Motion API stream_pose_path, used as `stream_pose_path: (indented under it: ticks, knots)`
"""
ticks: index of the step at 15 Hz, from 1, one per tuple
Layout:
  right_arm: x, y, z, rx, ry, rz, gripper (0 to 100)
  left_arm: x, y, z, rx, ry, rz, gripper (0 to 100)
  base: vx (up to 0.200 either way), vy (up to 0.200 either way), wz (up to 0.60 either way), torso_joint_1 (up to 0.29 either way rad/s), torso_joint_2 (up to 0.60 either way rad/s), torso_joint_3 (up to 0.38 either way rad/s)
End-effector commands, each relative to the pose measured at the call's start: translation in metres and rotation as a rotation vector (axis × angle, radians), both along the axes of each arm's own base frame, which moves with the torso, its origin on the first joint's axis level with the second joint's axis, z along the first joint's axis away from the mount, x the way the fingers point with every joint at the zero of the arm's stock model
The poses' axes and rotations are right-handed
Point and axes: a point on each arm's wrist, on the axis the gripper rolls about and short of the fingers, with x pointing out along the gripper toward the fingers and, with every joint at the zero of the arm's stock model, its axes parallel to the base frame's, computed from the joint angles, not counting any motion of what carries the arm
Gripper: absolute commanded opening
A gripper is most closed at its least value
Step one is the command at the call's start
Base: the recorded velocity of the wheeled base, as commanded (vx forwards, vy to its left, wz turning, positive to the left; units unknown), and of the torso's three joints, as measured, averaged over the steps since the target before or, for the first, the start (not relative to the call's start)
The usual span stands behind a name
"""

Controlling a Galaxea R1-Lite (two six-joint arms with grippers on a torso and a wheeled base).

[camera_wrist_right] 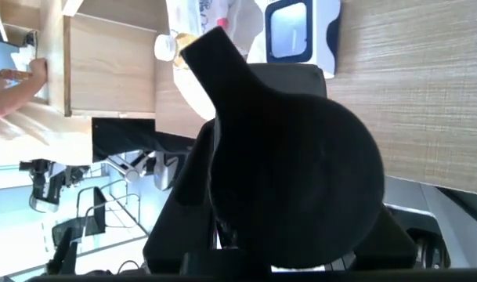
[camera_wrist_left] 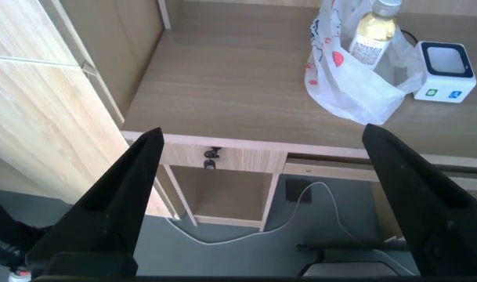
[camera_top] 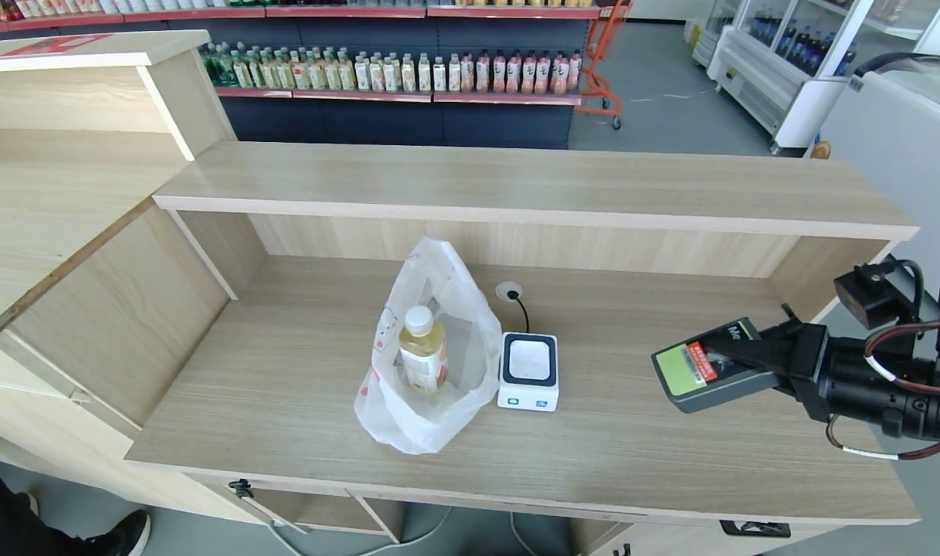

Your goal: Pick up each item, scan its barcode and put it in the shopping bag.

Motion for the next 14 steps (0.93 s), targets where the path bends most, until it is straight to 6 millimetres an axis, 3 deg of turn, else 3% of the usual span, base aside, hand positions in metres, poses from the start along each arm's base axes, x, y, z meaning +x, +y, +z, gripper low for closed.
stream_pose_path:
  ticks: [1, 9, 14]
  knots:
    - [0.013, 0.010, -0.012, -0.042, 0.040, -0.030, 0, 0.000, 0.000, 0.000, -0.004, 0.000, 0.000, 100, 0.000, 0.000, 0.00, 0.000, 0.00, 0.000]
    - [0.020, 0.069, -0.044, -0.150, 0.129, 0.103, 0, 0.000, 0.000, 0.000, -0.003, 0.000, 0.000, 100, 0.000, 0.000, 0.00, 0.000, 0.00, 0.000]
    - [0.048, 0.089, -0.076, -0.222, 0.023, 0.168, 0, 0.000, 0.000, 0.000, -0.004, 0.000, 0.000, 100, 0.000, 0.000, 0.00, 0.000, 0.00, 0.000]
